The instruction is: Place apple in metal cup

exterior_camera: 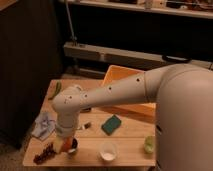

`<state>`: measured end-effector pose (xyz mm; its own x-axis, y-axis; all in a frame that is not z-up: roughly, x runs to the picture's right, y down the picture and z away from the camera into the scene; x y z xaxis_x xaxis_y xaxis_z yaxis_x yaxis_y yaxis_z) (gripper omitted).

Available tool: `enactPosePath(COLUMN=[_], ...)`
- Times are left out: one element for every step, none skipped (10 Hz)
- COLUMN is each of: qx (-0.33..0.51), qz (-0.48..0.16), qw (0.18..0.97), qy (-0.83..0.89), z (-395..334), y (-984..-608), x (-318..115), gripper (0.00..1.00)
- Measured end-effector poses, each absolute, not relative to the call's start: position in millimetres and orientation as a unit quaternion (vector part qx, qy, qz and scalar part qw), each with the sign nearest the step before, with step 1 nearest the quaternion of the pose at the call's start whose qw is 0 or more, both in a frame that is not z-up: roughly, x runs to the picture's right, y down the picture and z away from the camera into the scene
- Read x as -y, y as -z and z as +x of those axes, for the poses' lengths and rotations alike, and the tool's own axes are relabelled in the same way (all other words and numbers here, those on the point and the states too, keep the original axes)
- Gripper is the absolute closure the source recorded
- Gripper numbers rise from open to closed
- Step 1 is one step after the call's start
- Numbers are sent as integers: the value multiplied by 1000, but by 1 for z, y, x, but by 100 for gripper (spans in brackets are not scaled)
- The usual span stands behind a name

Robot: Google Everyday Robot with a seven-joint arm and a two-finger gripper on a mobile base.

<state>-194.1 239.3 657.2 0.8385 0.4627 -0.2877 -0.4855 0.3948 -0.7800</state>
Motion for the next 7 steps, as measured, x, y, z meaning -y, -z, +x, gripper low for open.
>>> enactPosePath(qx=[-14,-17,-18,-18,-16,-15,-13], qz=[-470,-467,-462,-460,-457,-457,-461], qw=[835,836,836,837,837,837,837], qy=[-286,-289,-294,-297,-299,-300,-296], z=[-193,-190,-184,-179,-174,-170,-169], y=[-658,-659,-659,-658,-656,-655,-653], x=[-238,-236,-233,-231,-227,-225,-225], gripper=[21,20,20,20,20,20,20])
